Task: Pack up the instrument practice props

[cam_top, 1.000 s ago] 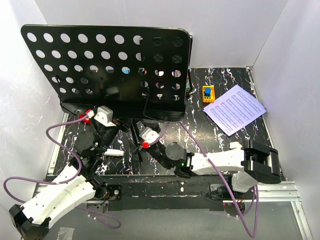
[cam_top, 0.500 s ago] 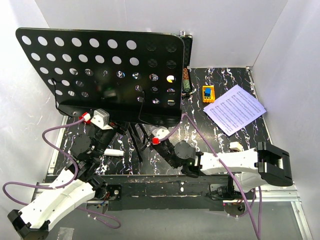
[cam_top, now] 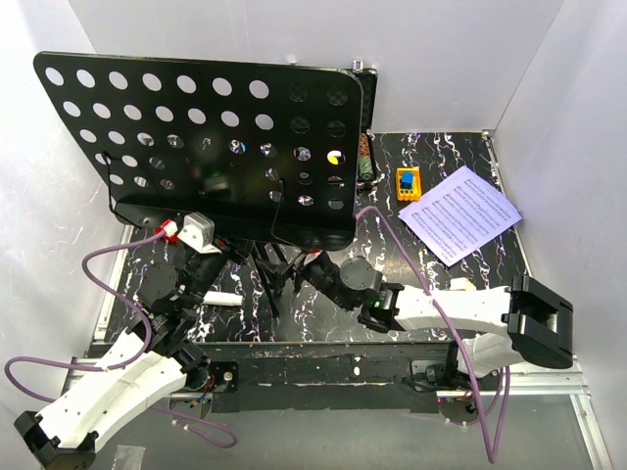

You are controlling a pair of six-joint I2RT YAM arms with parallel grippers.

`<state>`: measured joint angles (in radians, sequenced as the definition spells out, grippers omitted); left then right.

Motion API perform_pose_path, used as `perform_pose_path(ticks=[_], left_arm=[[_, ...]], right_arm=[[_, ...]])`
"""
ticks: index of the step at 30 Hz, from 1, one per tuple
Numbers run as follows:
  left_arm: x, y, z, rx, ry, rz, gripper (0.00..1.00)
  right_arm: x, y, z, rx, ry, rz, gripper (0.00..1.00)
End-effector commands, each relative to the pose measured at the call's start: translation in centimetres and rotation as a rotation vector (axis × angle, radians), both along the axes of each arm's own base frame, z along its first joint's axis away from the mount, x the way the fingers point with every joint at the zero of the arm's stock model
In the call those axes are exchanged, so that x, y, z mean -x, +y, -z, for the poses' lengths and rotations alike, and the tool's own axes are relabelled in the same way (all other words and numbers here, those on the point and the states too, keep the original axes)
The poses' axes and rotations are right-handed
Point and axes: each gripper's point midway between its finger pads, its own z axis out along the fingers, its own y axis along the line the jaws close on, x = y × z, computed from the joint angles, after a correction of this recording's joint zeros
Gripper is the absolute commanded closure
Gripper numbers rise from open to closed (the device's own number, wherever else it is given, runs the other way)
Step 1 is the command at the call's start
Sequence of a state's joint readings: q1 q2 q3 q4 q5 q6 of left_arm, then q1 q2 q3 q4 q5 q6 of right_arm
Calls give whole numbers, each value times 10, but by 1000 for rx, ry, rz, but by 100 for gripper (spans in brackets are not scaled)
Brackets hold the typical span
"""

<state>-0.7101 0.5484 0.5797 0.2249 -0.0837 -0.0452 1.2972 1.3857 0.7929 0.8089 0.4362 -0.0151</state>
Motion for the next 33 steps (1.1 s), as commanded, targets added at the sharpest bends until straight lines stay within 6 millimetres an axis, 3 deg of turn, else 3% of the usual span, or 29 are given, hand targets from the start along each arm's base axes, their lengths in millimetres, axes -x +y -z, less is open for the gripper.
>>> perform_pose_path(ticks=[1, 7, 15, 26, 33], left_arm=[[8, -11, 97, -219, 283, 65, 100], [9, -12, 93, -205, 282, 73, 100], [11, -14, 87, -201, 282, 89, 100], [19, -22, 88, -209, 294, 154, 100], [22, -24, 89, -211, 300, 174, 100]], right_arm=[[17, 1, -25, -92, 33, -111, 2], [13, 19, 4, 37, 56, -117, 2], [1, 30, 32, 74, 30, -72, 2], [-23, 44, 17, 57, -132, 2, 2], [-35, 46, 25, 161, -228, 9, 8]])
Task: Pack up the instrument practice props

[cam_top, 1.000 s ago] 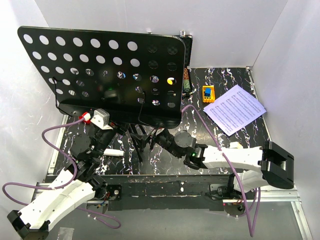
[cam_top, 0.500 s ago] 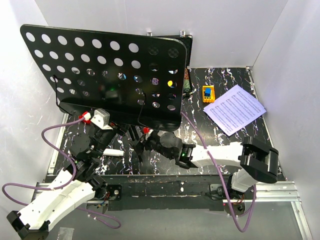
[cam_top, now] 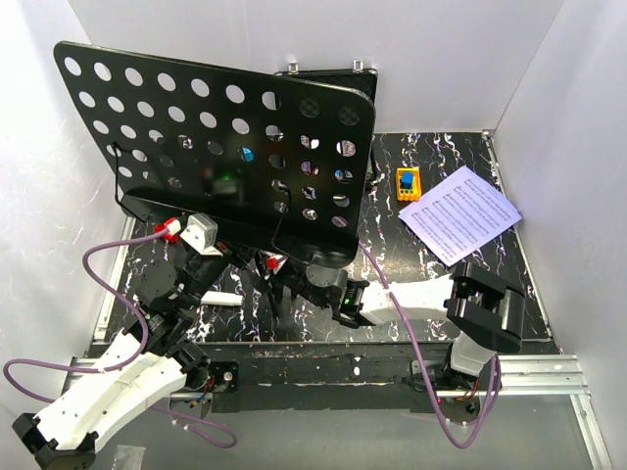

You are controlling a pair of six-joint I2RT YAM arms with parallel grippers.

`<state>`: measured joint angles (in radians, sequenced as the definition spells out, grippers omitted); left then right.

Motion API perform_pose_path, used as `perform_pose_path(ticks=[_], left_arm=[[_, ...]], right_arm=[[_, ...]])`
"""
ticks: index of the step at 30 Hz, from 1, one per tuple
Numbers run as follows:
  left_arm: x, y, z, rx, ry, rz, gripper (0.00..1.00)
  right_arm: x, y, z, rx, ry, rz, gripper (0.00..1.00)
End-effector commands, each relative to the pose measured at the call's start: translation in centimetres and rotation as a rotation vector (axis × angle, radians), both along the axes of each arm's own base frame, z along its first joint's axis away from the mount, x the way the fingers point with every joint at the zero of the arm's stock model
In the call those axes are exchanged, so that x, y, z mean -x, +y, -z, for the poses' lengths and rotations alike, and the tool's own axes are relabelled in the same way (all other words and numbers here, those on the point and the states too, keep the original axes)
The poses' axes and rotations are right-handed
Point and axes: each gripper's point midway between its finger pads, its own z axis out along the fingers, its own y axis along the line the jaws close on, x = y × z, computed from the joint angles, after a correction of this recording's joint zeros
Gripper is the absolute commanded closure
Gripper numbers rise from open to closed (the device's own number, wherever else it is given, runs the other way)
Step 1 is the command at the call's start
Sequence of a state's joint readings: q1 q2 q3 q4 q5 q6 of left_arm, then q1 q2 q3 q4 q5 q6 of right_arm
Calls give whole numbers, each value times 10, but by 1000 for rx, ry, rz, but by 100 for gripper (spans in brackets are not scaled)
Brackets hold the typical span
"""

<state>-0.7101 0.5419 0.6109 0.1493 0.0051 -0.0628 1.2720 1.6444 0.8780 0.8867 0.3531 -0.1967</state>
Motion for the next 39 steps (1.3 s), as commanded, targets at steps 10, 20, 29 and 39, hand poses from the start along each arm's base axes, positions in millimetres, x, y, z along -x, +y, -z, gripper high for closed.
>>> perform_pose_path(ticks=[10, 20, 29, 39], left_arm=[[10, -14, 89, -182, 278, 88, 100], [8, -10, 76, -147, 253, 59, 100], [-8, -1, 50, -112, 222, -35, 100], [-17, 8, 58, -123, 241, -107, 100]], right_arm=[[-26, 1, -28, -36, -67, 40, 58], [-36, -8, -36, -62, -53, 118, 99], [-36, -22, -48, -110, 18, 166, 45], [-20, -32, -30, -103, 56, 119, 26]])
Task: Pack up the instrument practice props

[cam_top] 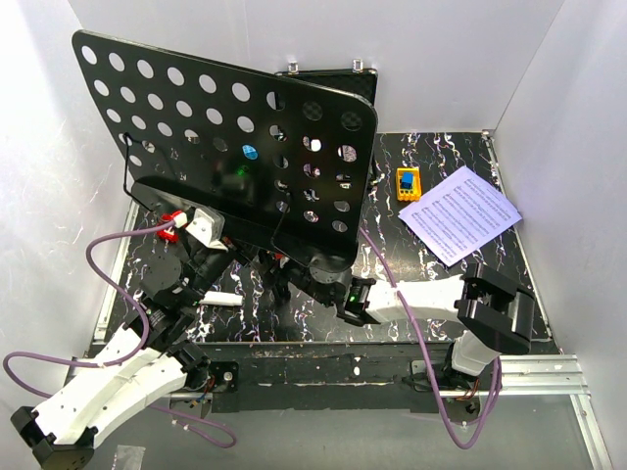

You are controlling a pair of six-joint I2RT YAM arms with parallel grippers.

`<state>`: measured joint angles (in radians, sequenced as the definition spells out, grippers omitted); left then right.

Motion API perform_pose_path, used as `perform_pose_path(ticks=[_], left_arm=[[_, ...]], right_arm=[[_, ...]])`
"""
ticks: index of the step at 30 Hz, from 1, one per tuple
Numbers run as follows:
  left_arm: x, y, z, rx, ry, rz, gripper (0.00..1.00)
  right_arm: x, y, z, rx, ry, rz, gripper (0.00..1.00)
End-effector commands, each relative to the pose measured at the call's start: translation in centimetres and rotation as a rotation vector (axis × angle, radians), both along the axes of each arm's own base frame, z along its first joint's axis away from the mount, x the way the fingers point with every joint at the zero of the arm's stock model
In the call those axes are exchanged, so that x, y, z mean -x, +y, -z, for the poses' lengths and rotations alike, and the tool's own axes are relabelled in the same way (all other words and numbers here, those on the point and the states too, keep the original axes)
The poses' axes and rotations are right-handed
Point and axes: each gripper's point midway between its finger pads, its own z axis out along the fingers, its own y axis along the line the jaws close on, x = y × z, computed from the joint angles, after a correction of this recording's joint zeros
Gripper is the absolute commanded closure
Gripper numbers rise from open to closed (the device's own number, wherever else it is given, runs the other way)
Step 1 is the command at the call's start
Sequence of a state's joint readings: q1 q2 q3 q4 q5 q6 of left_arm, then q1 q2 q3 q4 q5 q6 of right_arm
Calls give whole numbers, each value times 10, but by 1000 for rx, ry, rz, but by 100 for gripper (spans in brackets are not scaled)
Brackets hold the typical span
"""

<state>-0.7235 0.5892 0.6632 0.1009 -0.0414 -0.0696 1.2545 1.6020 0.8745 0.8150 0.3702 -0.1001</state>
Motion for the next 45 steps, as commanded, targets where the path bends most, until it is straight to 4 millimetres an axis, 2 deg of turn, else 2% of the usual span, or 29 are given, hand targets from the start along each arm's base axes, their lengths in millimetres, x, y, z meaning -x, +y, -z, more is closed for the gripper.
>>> perform_pose_path(ticks=[1, 6, 9, 12, 16, 18, 19, 21, 22, 23, 27, 33, 45], left_arm=[[-10, 10, 59, -108, 200, -85, 100], [-13, 13, 60, -107, 210, -108, 100], [-13, 12, 60, -104, 212, -106, 100], [-12, 11, 60, -101, 215, -101, 100], [-11, 10, 58, -93, 215, -92, 100], [-11, 10, 58, -88, 217, -88, 100], [-10, 9, 58, -88, 217, -84, 100], [-10, 9, 58, -85, 220, -80, 100], [-10, 9, 59, -84, 222, -80, 100], [-9, 8, 58, -85, 221, -76, 100], [-10, 8, 56, -77, 218, -77, 100], [-10, 10, 56, -78, 213, -84, 100], [-10, 9, 56, -71, 218, -85, 100]], right_arm=[[-15, -23, -27, -68, -33, 90, 26], [-12, -26, -16, -57, -5, 104, 27], [-12, -24, -15, -66, 9, 105, 34], [-12, -20, -16, -83, 24, 109, 54], [-16, -18, -17, -95, 27, 128, 86], [-17, -17, -19, -103, 28, 136, 90], [-19, -18, -19, -105, 30, 146, 83], [-23, -19, -17, -105, 41, 172, 54], [-25, -20, -17, -105, 44, 184, 47], [-25, -20, -17, -107, 45, 190, 44], [-27, -21, -11, -100, 65, 202, 42], [-22, -29, -2, -122, 133, 213, 24], [-13, -23, 16, -139, 261, 181, 21]])
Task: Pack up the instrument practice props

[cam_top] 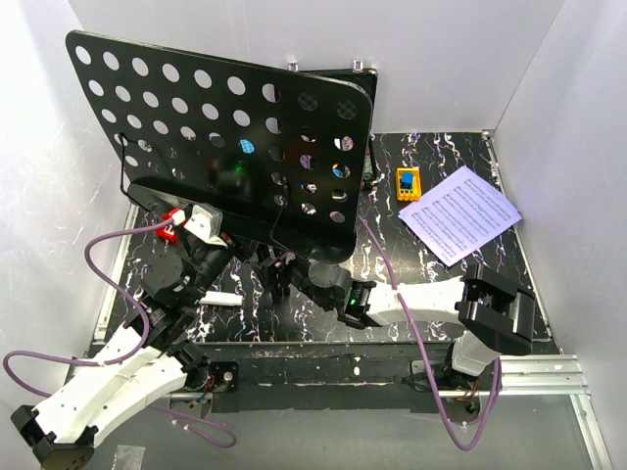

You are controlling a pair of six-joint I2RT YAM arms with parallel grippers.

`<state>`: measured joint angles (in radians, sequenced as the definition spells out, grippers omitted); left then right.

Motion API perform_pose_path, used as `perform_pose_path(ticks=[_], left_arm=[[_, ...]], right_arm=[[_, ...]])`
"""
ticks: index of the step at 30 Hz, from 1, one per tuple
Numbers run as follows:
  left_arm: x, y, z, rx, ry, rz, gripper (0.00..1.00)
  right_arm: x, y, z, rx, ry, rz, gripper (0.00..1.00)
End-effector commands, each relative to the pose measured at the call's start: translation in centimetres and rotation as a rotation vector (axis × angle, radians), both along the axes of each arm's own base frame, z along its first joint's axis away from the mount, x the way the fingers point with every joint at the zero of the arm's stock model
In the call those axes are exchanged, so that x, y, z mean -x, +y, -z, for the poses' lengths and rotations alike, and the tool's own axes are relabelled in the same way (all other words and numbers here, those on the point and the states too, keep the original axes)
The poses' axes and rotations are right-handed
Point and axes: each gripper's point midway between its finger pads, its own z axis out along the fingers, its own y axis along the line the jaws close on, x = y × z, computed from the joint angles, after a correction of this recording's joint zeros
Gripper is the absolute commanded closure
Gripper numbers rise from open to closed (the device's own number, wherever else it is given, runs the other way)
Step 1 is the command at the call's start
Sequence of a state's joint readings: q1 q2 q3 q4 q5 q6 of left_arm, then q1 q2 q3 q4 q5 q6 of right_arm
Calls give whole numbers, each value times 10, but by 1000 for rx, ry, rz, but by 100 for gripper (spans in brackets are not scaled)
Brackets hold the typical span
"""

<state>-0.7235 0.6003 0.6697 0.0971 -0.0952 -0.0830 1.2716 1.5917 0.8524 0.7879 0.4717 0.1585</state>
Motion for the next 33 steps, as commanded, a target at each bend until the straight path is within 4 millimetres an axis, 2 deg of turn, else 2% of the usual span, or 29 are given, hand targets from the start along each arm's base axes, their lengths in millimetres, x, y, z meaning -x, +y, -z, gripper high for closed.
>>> perform_pose_path(ticks=[1, 3, 11, 14, 15, 16, 22, 25, 31, 33], left_arm=[[-3, 4, 54, -79, 197, -35, 100], [-3, 4, 54, -78, 198, -32, 100], [-3, 3, 51, -72, 195, -30, 100], [-2, 2, 50, -71, 195, -22, 100], [-2, 1, 49, -71, 194, -19, 100], [-2, 1, 49, -72, 195, -16, 100], [0, -5, 34, -52, 184, 12, 100], [0, -6, 20, -36, 171, 20, 100], [-5, -14, -11, -11, 141, 37, 100], [-7, -16, -15, -1, 131, 41, 100]], right_arm=[[-17, -17, 5, -6, 55, 98, 22], [-18, -16, 7, -7, 70, 103, 26], [-14, -14, 12, -11, 95, 79, 55], [-14, -14, 15, 6, 94, 78, 75], [-15, -14, 14, 15, 89, 77, 84], [-15, -15, 14, 26, 78, 81, 98], [-13, -21, -3, 104, 23, 55, 99], [-1, -23, -26, 94, -15, -18, 99], [8, -25, -54, 92, -33, -72, 99], [10, -27, -60, 79, -36, -78, 99]])
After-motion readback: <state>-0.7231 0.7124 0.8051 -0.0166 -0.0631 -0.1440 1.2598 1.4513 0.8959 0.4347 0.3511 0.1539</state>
